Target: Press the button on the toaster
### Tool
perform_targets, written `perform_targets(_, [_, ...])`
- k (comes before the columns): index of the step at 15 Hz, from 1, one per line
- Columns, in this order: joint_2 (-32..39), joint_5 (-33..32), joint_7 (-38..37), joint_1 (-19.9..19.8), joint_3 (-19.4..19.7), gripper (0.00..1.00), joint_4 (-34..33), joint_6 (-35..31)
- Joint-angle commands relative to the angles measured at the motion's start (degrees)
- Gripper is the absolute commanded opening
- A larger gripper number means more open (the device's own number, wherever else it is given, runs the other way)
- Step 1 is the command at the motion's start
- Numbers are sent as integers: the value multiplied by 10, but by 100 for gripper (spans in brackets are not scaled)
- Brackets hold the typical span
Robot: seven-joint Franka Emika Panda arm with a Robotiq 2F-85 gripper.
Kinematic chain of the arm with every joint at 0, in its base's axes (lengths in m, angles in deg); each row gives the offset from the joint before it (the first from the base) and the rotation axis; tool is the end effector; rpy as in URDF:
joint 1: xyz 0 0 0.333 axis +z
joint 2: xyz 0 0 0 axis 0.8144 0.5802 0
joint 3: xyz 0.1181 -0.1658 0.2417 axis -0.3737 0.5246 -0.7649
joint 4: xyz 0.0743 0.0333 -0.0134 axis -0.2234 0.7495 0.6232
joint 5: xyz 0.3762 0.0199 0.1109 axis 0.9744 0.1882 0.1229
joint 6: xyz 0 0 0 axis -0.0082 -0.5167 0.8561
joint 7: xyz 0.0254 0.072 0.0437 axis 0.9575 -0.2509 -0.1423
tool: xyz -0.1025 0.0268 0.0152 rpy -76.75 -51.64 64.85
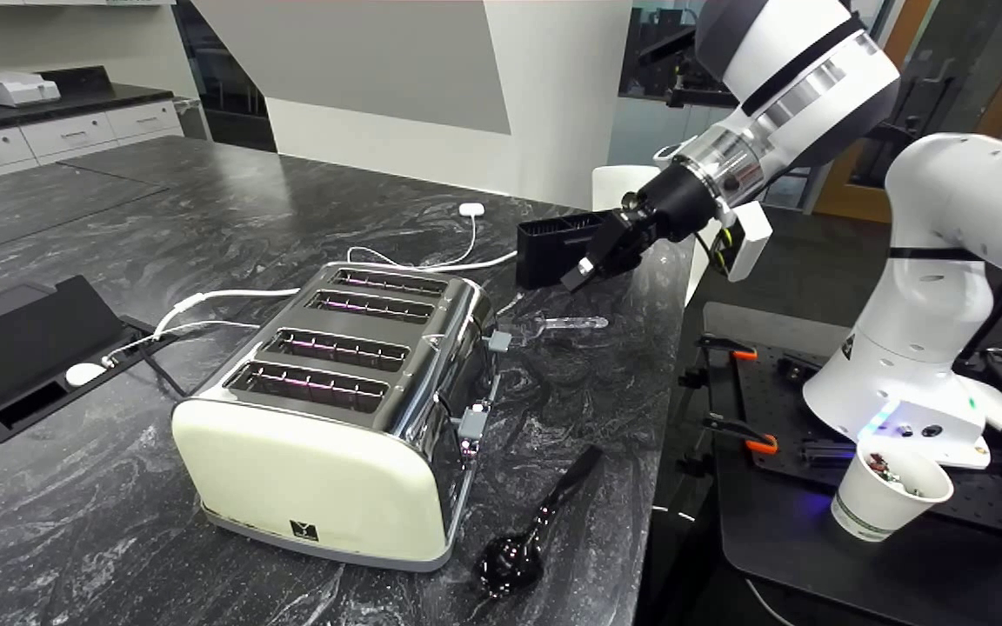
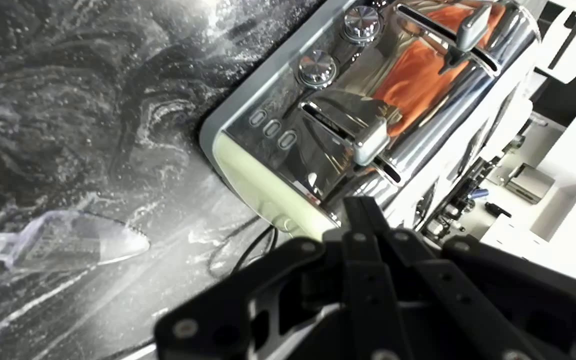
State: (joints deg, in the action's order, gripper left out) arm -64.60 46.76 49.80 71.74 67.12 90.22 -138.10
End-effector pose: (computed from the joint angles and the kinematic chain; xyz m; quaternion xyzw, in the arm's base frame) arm 0.3253 0.0946 0.3308 -0.8737 0.1995 -0.3030 0.3242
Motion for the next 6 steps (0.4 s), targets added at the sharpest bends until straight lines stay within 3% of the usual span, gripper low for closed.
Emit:
perform_targets(1, [-51, 5, -7, 32, -2, 0, -2, -62])
perform_targets(6, [-71, -4, -15, 71, 11, 0, -3, -116])
